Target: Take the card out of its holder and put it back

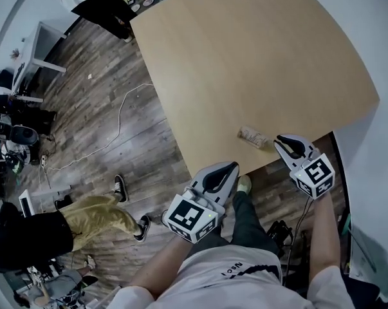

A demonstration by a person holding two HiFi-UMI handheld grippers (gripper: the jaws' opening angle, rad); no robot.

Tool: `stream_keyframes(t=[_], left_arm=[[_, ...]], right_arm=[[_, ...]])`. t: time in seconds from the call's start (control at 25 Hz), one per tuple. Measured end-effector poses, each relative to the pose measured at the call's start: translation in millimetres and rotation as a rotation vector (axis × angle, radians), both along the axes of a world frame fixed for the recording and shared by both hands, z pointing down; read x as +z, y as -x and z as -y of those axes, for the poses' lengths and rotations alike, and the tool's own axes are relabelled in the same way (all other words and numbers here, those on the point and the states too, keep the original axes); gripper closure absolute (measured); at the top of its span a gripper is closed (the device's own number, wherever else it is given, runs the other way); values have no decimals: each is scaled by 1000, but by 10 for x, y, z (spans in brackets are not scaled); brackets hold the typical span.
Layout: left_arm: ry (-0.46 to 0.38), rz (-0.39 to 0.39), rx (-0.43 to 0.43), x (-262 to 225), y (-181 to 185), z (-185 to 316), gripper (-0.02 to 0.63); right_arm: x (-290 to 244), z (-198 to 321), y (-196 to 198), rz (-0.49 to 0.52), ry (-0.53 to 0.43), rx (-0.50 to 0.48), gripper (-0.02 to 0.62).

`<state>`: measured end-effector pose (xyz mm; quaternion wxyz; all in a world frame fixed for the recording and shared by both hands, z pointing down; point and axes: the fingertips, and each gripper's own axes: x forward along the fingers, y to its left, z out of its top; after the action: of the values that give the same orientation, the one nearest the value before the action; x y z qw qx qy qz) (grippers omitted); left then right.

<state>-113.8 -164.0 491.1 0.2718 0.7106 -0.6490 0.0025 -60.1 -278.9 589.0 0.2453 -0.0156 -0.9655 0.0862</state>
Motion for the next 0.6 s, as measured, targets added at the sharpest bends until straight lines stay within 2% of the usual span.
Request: stream_keyframes(t=[0.32, 0.6], left_arm=[[-72, 31, 44, -339, -181, -204, 594], [-134, 52, 59, -729, -122, -585, 594]], right_arm=[[-665, -432, -150, 68, -39, 107, 549], [-1393, -940, -155, 161, -45, 313, 568]])
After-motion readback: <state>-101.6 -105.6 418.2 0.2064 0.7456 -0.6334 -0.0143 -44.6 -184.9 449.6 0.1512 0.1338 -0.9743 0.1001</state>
